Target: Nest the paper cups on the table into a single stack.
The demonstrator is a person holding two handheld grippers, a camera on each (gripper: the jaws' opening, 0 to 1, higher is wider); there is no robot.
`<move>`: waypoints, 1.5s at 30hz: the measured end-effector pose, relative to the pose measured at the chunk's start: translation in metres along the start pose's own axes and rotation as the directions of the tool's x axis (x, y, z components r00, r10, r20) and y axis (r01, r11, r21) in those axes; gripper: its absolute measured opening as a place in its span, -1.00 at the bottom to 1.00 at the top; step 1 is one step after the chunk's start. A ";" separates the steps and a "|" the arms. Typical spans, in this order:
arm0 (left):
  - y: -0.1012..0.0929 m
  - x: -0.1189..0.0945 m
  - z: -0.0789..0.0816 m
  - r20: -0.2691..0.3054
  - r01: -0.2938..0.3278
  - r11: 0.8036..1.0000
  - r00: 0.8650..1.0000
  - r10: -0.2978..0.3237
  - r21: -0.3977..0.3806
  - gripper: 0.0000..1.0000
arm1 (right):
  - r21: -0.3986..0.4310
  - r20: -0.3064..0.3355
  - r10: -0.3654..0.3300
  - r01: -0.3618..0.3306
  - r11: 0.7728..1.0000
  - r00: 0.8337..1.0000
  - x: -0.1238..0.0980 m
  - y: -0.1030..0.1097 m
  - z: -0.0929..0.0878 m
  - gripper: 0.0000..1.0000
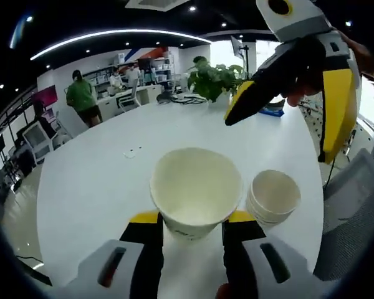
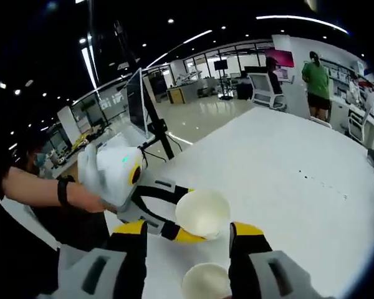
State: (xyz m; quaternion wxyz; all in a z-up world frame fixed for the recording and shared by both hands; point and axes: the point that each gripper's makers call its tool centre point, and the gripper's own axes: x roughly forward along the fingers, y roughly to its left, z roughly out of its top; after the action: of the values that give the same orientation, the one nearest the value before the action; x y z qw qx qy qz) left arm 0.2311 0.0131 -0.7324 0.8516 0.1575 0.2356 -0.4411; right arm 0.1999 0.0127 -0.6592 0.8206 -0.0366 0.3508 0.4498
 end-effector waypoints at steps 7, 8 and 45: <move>-0.008 -0.001 -0.002 0.007 0.011 1.000 1.000 -0.012 0.011 -0.31 | 0.018 -0.066 0.012 -0.011 1.000 0.998 0.023 0.003 -0.002 -0.13; -0.007 0.001 -0.004 0.008 0.013 1.000 1.000 -0.013 0.015 -0.31 | 0.013 -0.079 0.015 -0.014 1.000 0.997 0.024 0.009 -0.004 -0.13; -0.040 -0.008 0.000 -0.002 0.048 0.992 0.999 -0.048 0.118 -0.31 | 0.079 -0.305 -0.021 0.048 0.996 0.952 0.051 0.013 -0.046 -0.74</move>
State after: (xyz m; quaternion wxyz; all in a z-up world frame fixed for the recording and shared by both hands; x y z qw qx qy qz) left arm 0.1939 -0.0043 -0.7302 0.8300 0.2015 0.2124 -0.4747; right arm 0.1829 0.0391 -0.7218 0.7653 -0.0765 0.4912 0.4089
